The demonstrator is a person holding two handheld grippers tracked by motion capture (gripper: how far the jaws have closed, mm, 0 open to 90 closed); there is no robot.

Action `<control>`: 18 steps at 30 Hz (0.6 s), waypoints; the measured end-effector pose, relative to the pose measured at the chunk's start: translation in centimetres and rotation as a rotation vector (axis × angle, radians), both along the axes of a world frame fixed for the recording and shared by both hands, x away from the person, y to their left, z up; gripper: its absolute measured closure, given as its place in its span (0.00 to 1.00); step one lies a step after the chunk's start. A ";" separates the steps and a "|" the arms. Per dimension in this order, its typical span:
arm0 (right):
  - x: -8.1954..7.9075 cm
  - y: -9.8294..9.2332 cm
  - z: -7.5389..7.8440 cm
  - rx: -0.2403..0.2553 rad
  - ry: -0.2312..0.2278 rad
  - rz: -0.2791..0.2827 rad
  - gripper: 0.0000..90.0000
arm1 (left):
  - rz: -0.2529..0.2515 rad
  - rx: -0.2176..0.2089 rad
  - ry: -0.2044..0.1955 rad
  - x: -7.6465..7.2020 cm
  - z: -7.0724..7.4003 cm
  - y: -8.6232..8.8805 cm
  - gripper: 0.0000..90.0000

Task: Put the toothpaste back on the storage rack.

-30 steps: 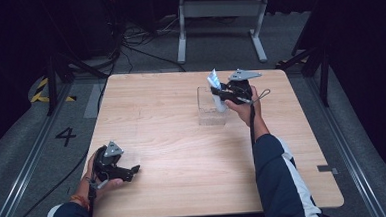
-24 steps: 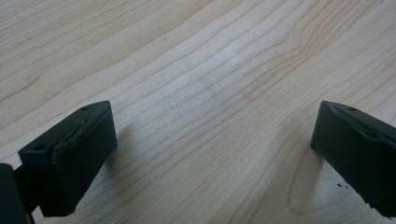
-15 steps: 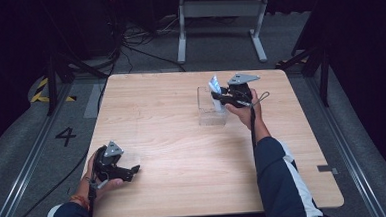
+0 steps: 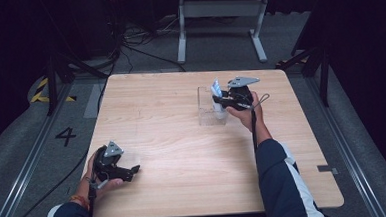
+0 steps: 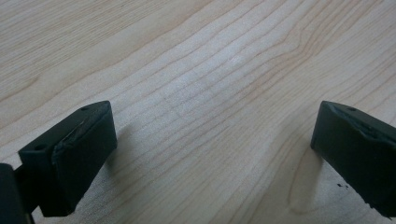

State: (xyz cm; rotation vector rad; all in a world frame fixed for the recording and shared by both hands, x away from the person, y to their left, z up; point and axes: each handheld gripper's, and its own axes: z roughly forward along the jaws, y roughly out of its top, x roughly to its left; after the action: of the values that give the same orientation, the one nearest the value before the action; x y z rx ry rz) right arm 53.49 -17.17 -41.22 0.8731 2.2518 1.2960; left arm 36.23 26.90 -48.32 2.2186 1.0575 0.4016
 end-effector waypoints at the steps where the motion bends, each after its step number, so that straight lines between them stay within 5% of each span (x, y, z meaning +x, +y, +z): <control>1: 0.0 0.0 -0.1 -0.004 0.002 -0.002 0.71 | 0.000 0.000 0.000 0.0 0.0 0.0 0.01; 18: -0.2 0.0 -0.3 -0.003 0.004 -0.002 0.63 | 0.000 0.000 0.000 0.0 0.0 0.0 0.01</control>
State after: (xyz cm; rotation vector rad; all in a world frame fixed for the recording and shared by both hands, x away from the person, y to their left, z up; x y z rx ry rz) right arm 53.24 -17.15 -41.50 0.8772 2.2547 1.2903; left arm 36.23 26.91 -48.32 2.2192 1.0568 0.4019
